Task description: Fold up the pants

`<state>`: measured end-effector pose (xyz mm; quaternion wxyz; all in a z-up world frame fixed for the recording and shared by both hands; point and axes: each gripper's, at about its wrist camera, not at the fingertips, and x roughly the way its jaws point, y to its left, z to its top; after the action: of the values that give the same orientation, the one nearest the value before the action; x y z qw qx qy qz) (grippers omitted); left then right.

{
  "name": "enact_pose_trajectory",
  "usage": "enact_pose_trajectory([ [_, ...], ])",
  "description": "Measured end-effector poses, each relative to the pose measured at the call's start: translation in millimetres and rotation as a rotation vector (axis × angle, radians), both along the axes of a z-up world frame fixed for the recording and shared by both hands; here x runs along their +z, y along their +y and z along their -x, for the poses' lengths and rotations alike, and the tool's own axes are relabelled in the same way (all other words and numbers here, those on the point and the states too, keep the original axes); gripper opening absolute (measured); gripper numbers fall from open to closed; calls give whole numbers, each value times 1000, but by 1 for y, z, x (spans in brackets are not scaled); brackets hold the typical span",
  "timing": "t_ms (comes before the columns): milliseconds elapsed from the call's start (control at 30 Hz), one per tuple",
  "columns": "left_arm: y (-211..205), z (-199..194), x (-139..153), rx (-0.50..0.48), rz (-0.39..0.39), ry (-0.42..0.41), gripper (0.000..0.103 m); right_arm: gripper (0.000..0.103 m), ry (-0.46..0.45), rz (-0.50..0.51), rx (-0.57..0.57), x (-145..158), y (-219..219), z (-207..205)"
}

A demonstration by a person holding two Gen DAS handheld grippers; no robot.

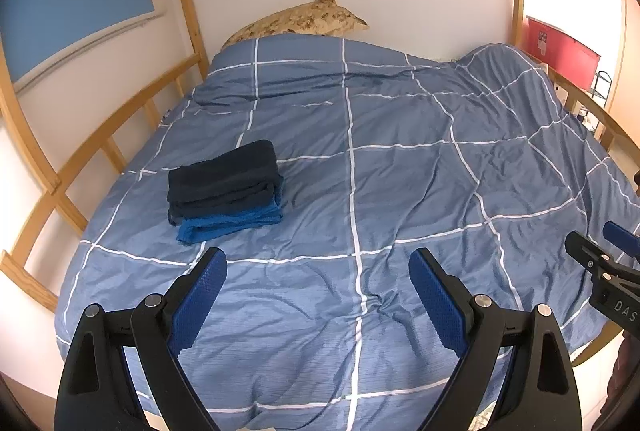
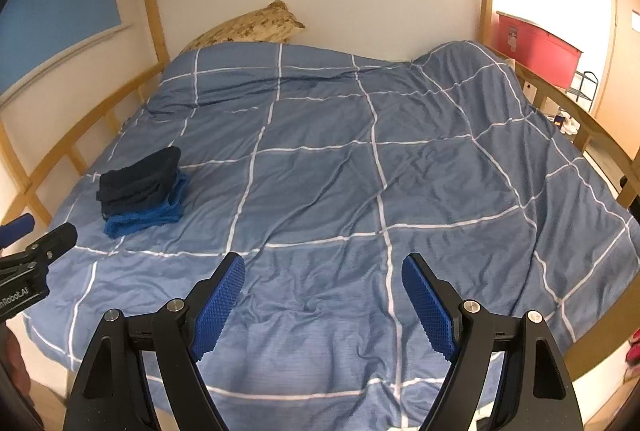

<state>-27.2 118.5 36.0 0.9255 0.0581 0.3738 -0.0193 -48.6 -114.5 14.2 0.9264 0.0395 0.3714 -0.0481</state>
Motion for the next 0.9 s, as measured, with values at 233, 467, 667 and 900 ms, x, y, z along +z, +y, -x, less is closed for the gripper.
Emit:
enact_pose_trajectory([
  [233,-6,4,5,-2,4,-9,96,81,-13,-6,-16,3,-7,6],
  [467,-8,7,8,-4,4,-18,100,81,-16,-5,-20,5,-9,8],
  [667,-10,9,10,-1,-4,-21,102,81,-19,-4,-22,6,-11,10],
  [900,-8,10,13,5,-1,-29,102,81,-19,-5,-22,7,-11,11],
])
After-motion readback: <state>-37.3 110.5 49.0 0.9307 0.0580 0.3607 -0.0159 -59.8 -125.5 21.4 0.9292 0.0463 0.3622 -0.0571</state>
